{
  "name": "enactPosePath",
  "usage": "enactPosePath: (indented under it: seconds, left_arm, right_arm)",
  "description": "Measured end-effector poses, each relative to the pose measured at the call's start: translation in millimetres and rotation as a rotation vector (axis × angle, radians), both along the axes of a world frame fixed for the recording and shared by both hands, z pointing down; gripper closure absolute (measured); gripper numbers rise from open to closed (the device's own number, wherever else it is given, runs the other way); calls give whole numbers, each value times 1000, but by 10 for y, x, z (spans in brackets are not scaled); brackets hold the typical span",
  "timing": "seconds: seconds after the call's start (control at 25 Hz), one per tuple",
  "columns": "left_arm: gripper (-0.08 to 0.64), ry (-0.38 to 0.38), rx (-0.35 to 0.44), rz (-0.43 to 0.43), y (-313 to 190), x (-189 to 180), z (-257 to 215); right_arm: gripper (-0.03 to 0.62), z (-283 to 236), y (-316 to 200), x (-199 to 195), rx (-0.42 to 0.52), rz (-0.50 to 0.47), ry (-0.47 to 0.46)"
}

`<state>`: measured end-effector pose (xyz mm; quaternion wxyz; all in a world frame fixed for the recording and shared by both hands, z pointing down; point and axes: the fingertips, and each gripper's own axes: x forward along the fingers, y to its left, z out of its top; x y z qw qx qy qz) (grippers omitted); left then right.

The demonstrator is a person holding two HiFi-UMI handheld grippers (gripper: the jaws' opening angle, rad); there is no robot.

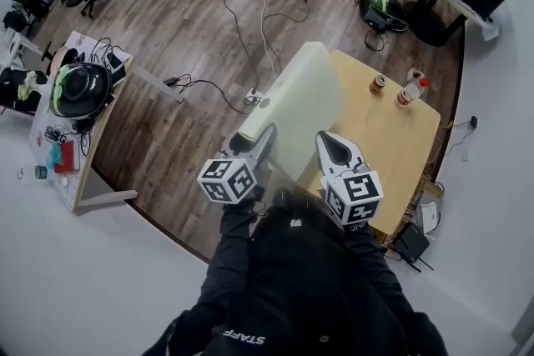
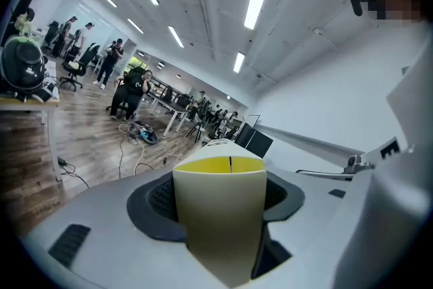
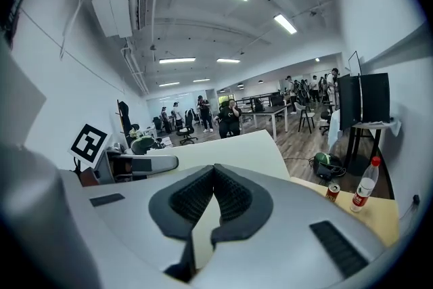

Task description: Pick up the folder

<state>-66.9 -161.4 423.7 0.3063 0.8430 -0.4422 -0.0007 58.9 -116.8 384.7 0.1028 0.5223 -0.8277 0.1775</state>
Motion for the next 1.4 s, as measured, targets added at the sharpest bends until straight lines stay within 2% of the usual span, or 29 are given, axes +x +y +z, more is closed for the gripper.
enactPosePath:
  seconds: [0.24,0.52,0.64,1.0,1.4]
  left_arm:
    - [262,-32,76,-7,-94,5,-388]
    - [262,-171,206,-7,-149,70,-803]
    - [264,-192,241,-17,-164,81,-926]
    - [264,-263,291,-53,-204,1,-1060]
    - [264,-271,304,-53,-230,13,-1126]
  right_arm:
    - [570,-387,-140,-58,83,5,10]
    - [571,-763,-266,40,186,68,28]
    - [571,-836,-313,46,206,84,35]
    - [571,-959,-419,-25,244,75,38]
    - [571,-1012,-468,-48,262,82,55]
